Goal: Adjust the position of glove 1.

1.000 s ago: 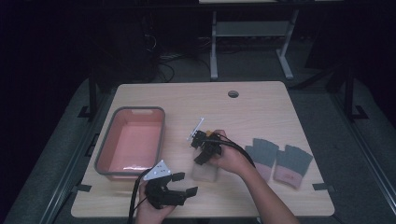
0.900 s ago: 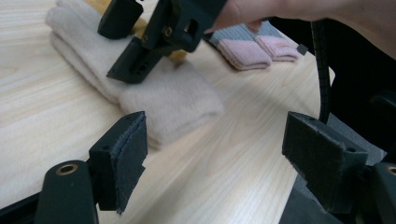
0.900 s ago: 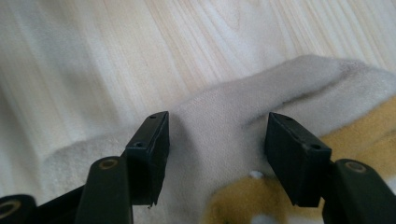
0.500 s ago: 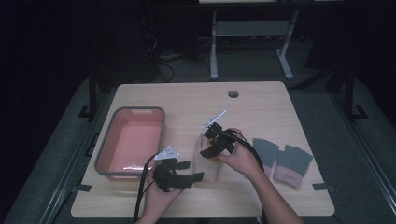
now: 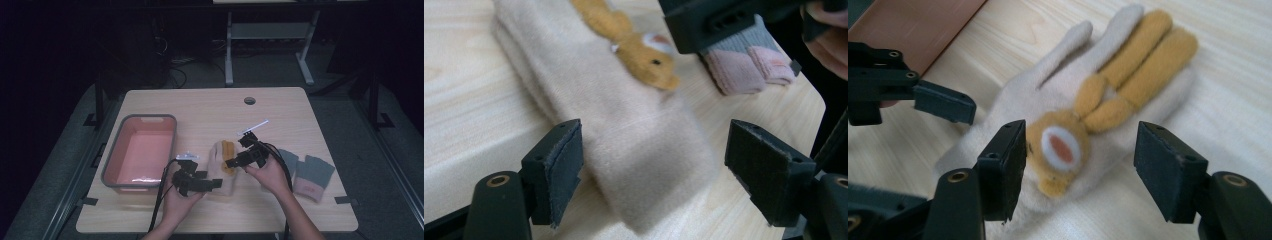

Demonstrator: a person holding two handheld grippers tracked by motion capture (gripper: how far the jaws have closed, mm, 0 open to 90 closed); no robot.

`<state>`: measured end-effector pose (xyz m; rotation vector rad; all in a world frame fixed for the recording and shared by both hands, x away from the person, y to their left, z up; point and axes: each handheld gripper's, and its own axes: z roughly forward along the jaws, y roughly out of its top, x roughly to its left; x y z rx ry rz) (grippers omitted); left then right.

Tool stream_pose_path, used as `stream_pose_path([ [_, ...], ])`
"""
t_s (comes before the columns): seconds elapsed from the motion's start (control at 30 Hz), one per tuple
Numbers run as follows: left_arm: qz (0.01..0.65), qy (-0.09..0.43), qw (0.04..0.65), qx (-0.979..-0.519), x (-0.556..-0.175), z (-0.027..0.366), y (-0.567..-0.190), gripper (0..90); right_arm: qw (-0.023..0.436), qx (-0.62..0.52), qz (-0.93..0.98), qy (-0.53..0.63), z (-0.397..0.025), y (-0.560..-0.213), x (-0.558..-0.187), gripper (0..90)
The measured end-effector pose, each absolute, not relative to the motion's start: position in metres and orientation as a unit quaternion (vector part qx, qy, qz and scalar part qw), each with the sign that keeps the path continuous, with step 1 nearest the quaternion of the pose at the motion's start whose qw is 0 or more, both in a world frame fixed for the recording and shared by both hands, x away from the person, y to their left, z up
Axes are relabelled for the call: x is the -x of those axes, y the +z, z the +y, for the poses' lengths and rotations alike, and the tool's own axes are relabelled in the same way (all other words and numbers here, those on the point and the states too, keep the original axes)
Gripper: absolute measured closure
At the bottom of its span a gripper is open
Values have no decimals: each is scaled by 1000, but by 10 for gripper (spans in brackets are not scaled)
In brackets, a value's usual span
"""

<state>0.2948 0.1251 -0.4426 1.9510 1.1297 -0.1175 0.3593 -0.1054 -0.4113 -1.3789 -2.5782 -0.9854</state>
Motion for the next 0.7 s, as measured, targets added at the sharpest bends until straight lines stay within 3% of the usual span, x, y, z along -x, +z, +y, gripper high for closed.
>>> stream_pose_path([
  [0.7, 493, -92, 411, -761, -300, 124, -453, 310, 94, 490, -794, -348, -115, -440, -342, 363],
])
